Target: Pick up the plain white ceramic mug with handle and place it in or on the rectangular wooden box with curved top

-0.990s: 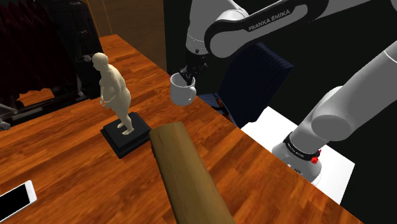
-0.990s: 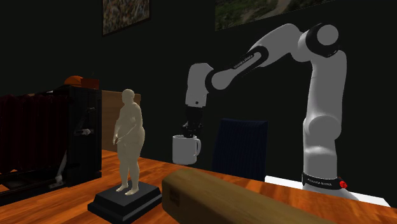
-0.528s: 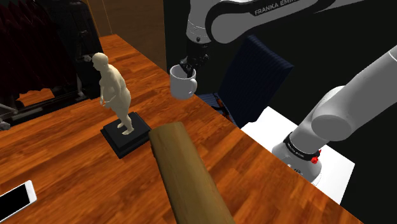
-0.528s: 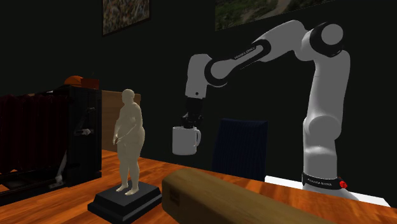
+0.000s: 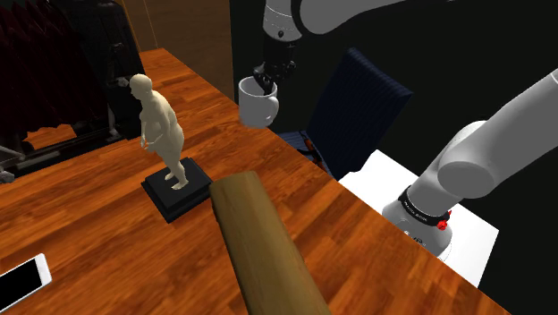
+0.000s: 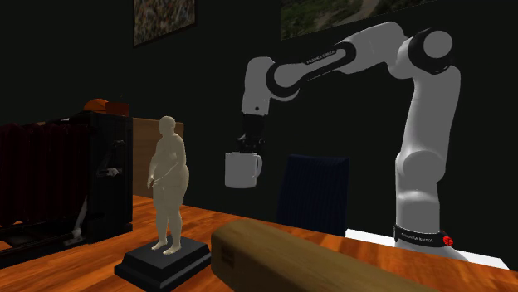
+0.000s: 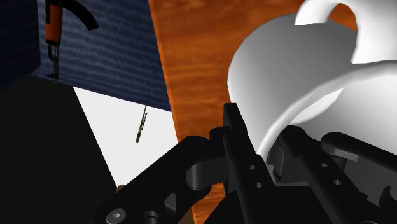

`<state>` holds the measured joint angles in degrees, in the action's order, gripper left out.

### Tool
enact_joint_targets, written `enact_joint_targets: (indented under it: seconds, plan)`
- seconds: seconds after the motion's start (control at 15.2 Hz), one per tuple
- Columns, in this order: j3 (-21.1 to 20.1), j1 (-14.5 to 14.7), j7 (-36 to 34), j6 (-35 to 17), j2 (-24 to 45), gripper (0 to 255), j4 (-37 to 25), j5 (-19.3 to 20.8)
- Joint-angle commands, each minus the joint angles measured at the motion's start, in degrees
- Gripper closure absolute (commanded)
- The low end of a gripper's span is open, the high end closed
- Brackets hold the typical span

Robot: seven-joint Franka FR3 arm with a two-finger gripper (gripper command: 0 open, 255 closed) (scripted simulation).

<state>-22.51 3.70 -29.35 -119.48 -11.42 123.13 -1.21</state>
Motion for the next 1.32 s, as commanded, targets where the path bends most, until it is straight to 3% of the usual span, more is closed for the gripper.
enact_joint_targets:
  seconds: [0.0,0.2,0.73,1.25]
  plan:
    - [0.0,0.1,-0.1,1.6,-0.4,255,-1.2,-0.1]
    - [0.1,0.1,0.1,3.5,-0.8,255,-2.7,-0.3]
    - [-4.7,5.0,-7.2,5.5,-9.8,255,3.7,-4.5]
    - [-10.7,10.0,-15.9,8.6,-15.9,255,5.8,-8.7]
